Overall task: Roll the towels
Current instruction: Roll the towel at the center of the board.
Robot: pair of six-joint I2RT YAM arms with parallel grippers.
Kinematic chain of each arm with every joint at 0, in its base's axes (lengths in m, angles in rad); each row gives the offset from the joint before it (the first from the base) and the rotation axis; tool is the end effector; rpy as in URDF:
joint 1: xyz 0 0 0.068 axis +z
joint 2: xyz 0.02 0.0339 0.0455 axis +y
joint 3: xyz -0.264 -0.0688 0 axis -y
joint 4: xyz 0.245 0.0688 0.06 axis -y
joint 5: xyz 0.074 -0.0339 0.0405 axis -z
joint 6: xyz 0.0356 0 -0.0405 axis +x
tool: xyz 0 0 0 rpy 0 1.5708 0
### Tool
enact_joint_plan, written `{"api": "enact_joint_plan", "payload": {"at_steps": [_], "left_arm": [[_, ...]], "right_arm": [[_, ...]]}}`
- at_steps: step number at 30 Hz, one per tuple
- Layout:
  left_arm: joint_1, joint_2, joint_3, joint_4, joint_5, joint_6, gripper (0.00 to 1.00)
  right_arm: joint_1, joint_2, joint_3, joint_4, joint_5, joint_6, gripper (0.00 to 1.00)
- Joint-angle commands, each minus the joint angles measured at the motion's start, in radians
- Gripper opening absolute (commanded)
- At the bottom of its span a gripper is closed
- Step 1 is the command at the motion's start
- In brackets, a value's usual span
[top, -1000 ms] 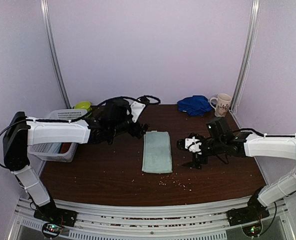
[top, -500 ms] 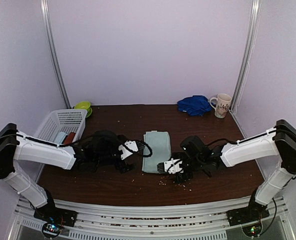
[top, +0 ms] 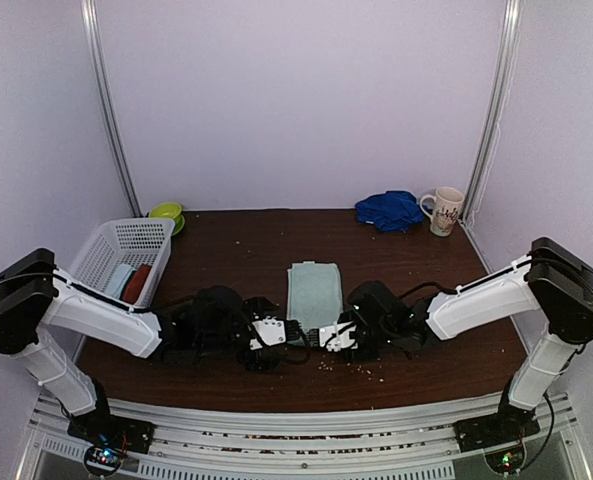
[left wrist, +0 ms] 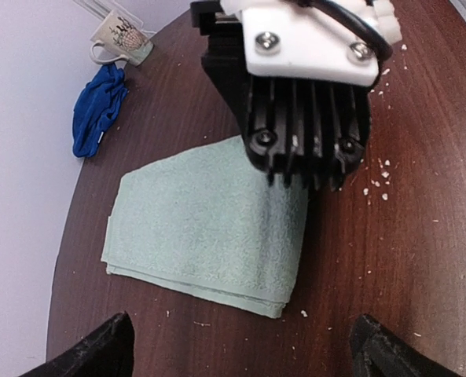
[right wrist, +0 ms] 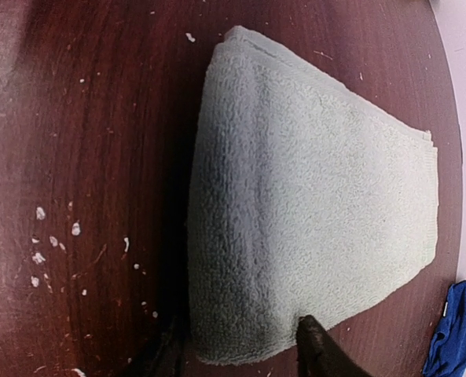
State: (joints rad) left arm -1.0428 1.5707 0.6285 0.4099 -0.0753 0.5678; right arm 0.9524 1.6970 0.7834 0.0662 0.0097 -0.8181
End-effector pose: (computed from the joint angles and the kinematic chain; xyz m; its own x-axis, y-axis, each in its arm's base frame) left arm 0.1569 -0.2638 0.1590 0.2301 0.6699 -0.7059 0.8362 0.2350 0.4956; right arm 0.1875 0.2629 0.1359 0.2949 -0.8444 -0.4472 -0.8716 -0.0459 -0.4881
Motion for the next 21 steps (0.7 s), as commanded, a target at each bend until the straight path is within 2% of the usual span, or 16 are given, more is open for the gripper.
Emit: {"api": "enact_joint_plan", "payload": {"at_steps": [1,3,7,9,14,21], "left_arm": [[-0.013,0.003,-0.028,0.111,0.002,0.031,0.98],[-0.017,0.01,-0.041,0.137,0.009,0.037,0.98],[-0.03,0.042,-0.05,0.171,-0.003,0.057,0.98],[-0.039,0.062,-0.057,0.205,-0.021,0.061,0.98],[-0.049,0.116,-0.075,0.283,-0.025,0.082,0.97],[-0.054,0.204,-0.007,0.25,-0.029,0.095,0.87]], "right_arm": [[0.01,0.033,0.005,-0.006,0.046,-0.006,0.42],[0.011,0.044,0.016,-0.025,0.048,-0.004,0.34],[0.009,0.046,0.029,-0.06,0.034,-0.001,0.09],[0.005,0.035,0.034,-0.079,0.013,0.0,0.01],[-0.048,0.027,0.084,-0.191,-0.131,0.032,0.0],[-0.171,0.036,0.162,-0.341,-0.394,0.056,0.0]]}}
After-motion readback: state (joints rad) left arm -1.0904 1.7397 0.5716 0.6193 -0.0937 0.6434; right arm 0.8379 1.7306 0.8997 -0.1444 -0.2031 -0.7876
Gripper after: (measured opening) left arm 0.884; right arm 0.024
